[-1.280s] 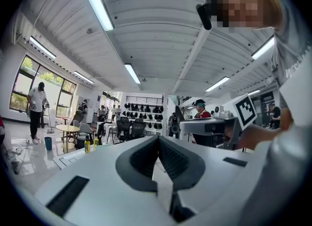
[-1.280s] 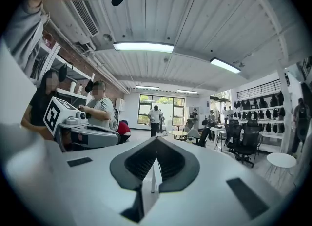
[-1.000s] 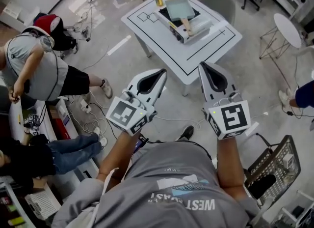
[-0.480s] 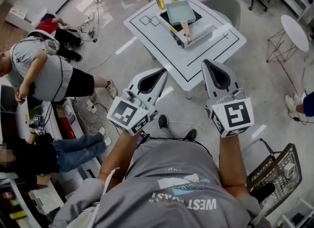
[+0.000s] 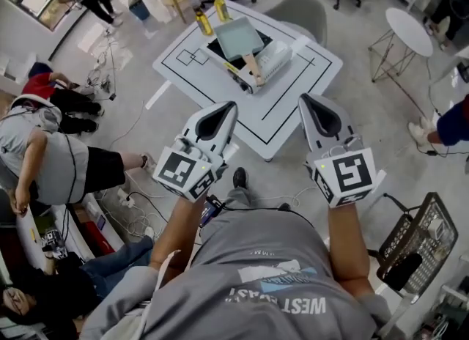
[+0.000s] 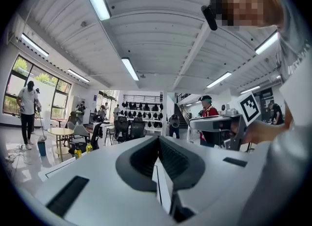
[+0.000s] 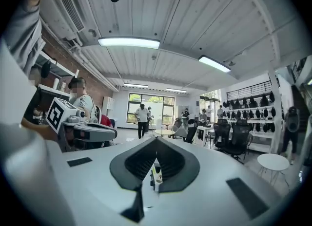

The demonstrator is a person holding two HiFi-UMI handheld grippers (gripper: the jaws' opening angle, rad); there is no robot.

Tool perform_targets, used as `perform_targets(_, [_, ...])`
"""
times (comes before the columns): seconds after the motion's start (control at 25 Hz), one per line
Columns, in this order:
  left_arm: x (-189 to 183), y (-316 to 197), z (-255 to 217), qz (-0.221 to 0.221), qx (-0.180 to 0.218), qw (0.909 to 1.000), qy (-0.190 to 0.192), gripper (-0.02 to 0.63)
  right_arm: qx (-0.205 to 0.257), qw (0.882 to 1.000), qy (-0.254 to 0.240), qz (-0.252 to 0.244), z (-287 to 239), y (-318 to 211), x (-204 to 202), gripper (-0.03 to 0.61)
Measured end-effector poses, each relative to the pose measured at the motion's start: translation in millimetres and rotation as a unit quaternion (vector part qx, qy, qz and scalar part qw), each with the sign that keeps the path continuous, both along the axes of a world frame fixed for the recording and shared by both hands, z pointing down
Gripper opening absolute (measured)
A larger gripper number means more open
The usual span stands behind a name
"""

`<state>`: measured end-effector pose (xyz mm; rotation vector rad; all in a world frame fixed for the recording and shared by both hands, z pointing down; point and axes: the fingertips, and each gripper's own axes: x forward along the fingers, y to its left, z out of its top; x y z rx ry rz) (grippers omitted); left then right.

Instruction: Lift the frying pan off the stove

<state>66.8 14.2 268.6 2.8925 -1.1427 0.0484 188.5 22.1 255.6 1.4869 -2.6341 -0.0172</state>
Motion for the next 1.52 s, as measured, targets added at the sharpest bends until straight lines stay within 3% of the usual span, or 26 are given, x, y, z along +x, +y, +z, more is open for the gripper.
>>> perform_targets(0.32, [-18.2, -89.5, -4.8, 0.062, -0.001, 0.9978, 0.024, -0.005, -0.02, 0.998, 0.02, 0.06, -3.7, -62.7, -22.0, 0.011])
perform_targets(0.6, [-40.5, -142.2, 6.5, 0.086, -0.006, 0.9958, 0.029, -0.005, -0.034, 0.995, 0.026, 0.086, 8.0, -105.1, -44.2, 0.011])
perform_targets(1.04, [-80.4, -187.4, 18.4, 0.111, -0.009, 0.993, 0.039, -0.005, -0.048, 0.991, 0.045, 0.116, 11.1, -146.0, -83.2, 0.014])
perform_targets(1.52, [-97.7, -216.1, 37.1, 0.099, -0.025, 0.9936, 0.047, -0.003, -0.075, 0.99, 0.055, 0.106, 29.0, -179.3, -92.0, 0.02])
